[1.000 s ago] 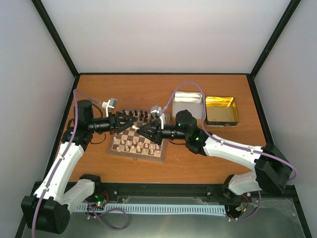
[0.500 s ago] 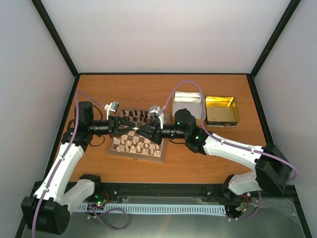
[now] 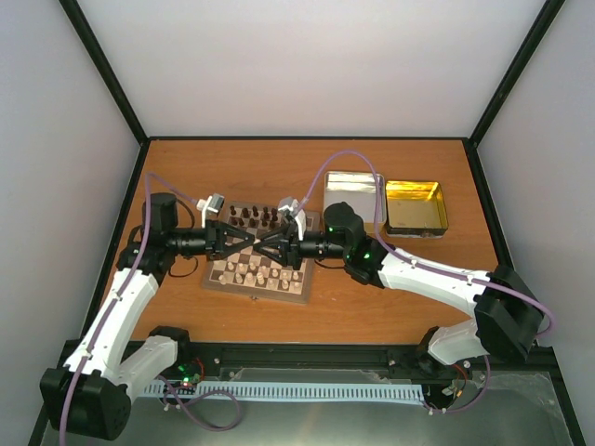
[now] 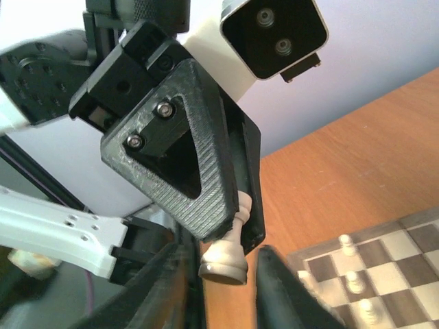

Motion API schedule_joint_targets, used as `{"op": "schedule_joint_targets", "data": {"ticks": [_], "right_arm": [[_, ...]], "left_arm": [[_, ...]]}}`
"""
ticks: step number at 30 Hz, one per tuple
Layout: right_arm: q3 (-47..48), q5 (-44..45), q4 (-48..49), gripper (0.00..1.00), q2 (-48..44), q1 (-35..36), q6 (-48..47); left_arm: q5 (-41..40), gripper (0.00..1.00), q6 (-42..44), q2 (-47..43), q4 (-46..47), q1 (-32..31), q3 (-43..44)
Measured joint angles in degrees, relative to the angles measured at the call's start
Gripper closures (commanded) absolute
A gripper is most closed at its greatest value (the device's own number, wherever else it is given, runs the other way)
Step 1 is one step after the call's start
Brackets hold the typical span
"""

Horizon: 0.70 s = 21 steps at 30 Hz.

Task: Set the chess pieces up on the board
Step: Place the chess piece on the chessboard.

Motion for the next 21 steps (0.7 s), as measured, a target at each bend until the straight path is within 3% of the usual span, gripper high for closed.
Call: {"op": "schedule_joint_targets", "data": {"ticks": [3,5,10,16,21], "right_arm": [[0.07,1.14,-1.51,0.42,-0.02,0.0,0.15],[0.02,2.69,-2.89,0.38,-0.31,0.0,-0.07],[-1.44,9.05,-6.19,0.37,-2.97,0.0,0.02],[-3.56,15.45,-9.57,0.37,-6.32,0.0,0.11],[-4.07,18.38,-10.47,0.37,-6.4,0.0,0.7]], "left_arm": [[-3.98,0.99,1.73,-0.04,-2.78,0.0,0.59],[-9.22,0.99,4.2,-0.02,-7.04,0.0,2.25],[-30.03,0.99,10.1,-0.46,-17.92,0.0,8.0],[-54.12,0.99,12.46,-1.86,-28.37,-0.11,7.37],[-64.46,0.99,11.85,-1.31,-31.56,-1.33,5.33]]}}
